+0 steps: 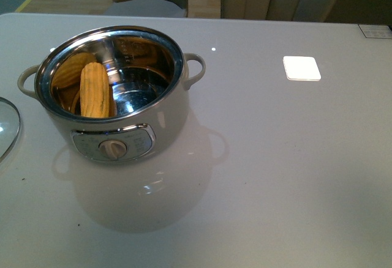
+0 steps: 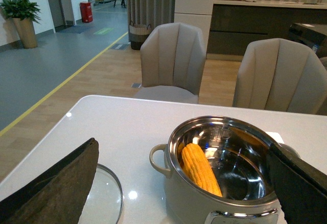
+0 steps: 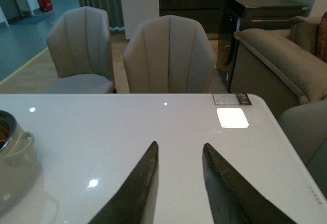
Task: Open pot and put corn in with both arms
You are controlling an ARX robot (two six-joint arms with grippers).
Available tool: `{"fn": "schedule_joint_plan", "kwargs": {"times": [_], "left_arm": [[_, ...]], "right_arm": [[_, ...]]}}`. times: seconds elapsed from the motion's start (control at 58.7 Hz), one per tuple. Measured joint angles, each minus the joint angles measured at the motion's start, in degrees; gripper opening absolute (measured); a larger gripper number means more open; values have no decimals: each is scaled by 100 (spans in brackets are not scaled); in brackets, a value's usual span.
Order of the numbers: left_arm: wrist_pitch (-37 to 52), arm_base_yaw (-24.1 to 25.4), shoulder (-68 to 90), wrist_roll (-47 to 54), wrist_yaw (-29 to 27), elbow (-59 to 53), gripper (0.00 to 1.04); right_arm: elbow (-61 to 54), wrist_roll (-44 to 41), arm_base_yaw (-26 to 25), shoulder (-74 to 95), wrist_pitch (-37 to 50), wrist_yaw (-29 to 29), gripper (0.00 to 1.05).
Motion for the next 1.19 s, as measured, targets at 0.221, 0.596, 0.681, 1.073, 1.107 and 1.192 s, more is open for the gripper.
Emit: {"fn": "schedule_joint_plan", "kwargs": {"times": [0.221,0.596,0.681,1.073,1.107,1.192], "left_arm": [[0,0,0,0,-2,0,98],[-2,0,0,0,0,0,98],[-2,0,0,0,0,0,98],[-2,0,0,0,0,0,98],[-2,0,0,0,0,0,98],[-2,0,0,0,0,0,98]], "right_arm": [[-203,22,649,-492,-240,616,2],[-426,39,1563,-1777,-1187,1478,2],[-426,39,1563,-1788,-1185,1488,2],[-428,39,1565,-1792,-1185,1488,35],[-426,39,1565,-1792,-1187,1488,40],[-428,39,1565,-1792,-1185,1488,56]]}}
